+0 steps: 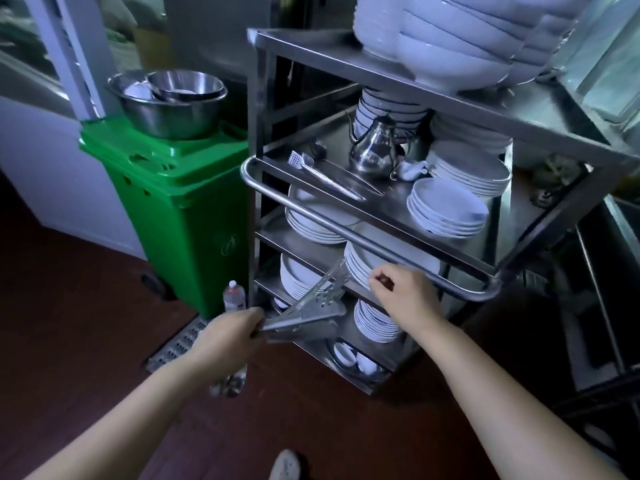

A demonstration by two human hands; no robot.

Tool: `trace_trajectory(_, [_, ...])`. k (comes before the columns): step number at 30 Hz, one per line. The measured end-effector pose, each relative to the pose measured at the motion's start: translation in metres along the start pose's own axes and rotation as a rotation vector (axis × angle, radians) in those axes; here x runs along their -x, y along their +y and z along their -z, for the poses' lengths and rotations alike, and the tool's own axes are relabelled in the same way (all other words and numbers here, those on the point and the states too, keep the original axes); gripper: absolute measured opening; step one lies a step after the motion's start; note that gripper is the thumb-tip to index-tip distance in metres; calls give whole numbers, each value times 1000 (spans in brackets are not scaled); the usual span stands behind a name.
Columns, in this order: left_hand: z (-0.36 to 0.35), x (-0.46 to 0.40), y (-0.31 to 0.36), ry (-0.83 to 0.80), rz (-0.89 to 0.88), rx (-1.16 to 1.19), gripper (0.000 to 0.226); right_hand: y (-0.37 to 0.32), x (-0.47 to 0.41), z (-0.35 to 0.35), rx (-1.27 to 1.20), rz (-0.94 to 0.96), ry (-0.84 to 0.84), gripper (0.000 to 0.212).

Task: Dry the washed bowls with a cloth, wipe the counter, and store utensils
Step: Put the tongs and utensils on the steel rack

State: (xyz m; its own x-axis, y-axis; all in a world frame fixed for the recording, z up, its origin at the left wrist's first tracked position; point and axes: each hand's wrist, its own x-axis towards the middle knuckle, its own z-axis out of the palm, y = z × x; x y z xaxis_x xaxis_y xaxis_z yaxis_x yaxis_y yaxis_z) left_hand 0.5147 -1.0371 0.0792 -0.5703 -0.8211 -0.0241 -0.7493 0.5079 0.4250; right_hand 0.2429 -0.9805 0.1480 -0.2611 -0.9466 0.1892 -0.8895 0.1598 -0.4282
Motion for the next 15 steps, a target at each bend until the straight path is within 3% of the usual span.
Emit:
trace_trajectory(5, [21, -45, -38, -14, -16, 47, 23, -17, -57, -16, 36, 179, 5, 11])
trace_trajectory(11, [63, -120, -77, -39, -129, -23, 17, -31, -148, -40, 237, 478, -119, 62])
trace_trajectory(15, [90, -161, -97, -50, -196, -18, 16, -42, -204, -54, 388, 564, -270, 79])
